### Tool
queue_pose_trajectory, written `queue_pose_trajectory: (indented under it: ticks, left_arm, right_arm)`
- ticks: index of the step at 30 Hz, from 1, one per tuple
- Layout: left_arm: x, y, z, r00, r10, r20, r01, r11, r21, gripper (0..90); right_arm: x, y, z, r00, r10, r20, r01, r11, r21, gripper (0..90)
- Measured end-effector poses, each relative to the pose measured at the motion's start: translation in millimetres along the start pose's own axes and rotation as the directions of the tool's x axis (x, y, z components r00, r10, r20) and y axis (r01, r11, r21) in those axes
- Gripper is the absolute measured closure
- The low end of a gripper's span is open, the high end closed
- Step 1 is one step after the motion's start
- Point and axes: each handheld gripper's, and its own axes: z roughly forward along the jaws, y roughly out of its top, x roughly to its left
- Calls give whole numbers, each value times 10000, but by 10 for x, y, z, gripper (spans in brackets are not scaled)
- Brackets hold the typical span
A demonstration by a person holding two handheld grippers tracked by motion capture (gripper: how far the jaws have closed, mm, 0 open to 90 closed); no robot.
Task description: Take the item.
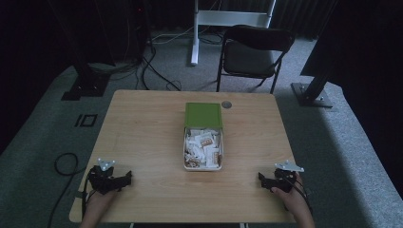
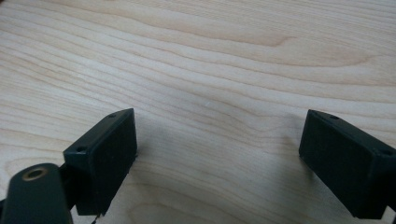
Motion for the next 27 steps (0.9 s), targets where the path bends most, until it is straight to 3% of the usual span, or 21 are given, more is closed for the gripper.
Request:
queue_pose_trajectory:
  ticks: [9, 18, 27]
  left_arm:
    - [0, 0, 0, 10000, 0, 2, 0, 10000, 1, 21]
    - [0, 0, 0, 10000, -1, 2, 1, 10000, 0, 21]
    - [0, 0, 0, 10000, -1, 0, 1, 10000, 0, 21]
  right_arm:
    - [-4, 3, 1, 10000, -8, -41, 8, 10000, 17, 111]
    - [71, 65, 44, 9986, -333, -402, 335, 9994, 36, 137]
    - [188, 311, 33, 9962, -638, -598, 623, 9977, -274, 136]
